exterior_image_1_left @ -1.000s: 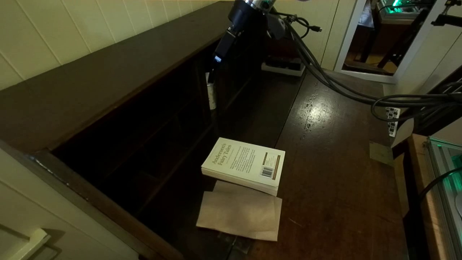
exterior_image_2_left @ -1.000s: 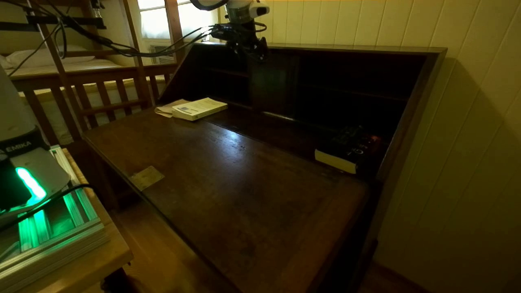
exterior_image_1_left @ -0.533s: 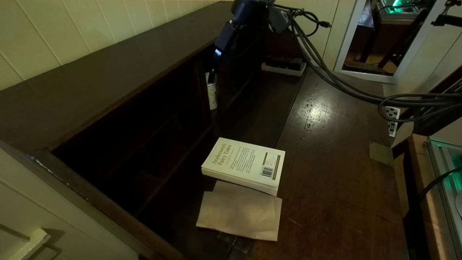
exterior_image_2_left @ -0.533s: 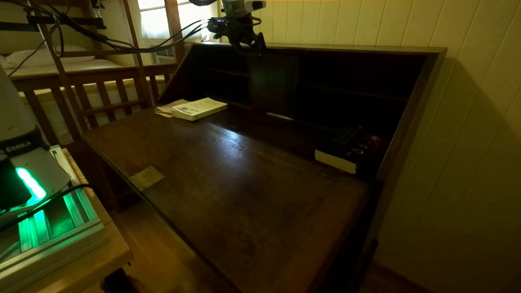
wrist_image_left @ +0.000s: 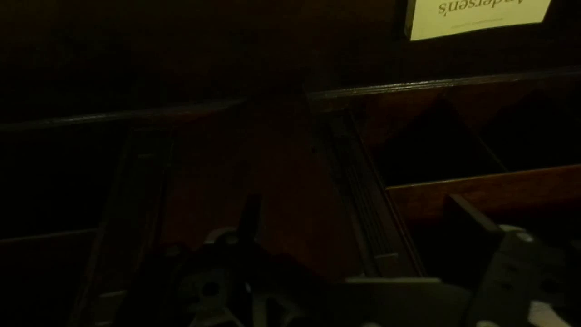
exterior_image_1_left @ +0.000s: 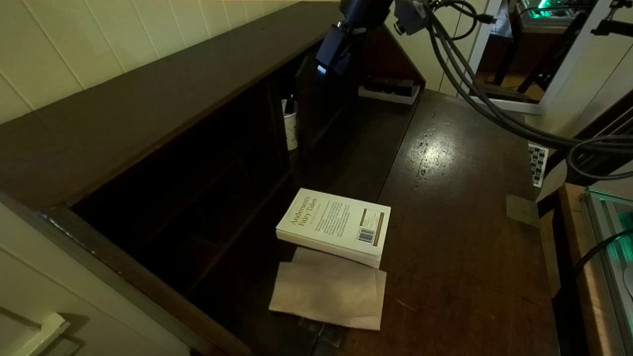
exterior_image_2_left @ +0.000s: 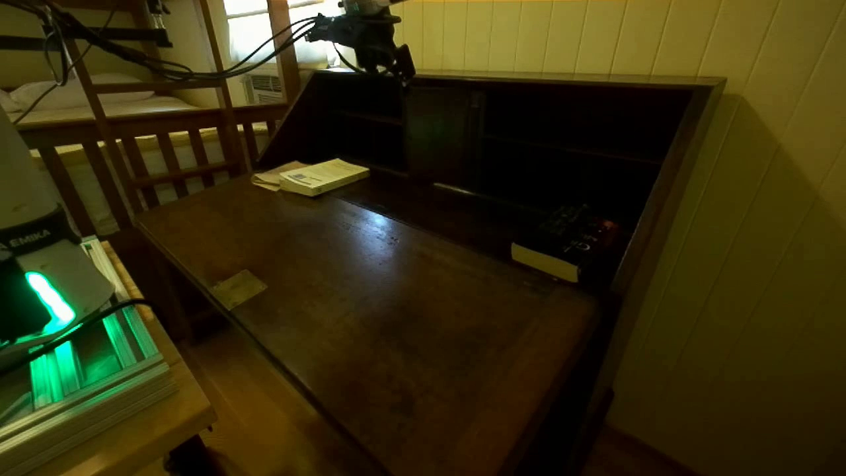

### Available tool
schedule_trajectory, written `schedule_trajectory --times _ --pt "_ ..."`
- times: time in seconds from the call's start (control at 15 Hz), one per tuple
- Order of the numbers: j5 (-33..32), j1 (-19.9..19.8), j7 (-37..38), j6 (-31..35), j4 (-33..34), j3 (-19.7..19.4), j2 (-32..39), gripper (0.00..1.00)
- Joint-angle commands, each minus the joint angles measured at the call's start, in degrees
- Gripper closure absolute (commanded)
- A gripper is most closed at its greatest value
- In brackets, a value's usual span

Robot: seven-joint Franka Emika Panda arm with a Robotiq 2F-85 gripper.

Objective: Open the compartment on the dresser, put the cup inside then close it

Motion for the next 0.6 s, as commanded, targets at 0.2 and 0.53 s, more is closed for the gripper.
schedule_trajectory --times 0.2,0.53 --pt "-8.1 -0.2 9.0 -3.7 -8.7 -1.4 -10.1 0.0" --pt "-9.0 0.3 9.6 -6.3 -13.4 -1.9 -15.9 0.0"
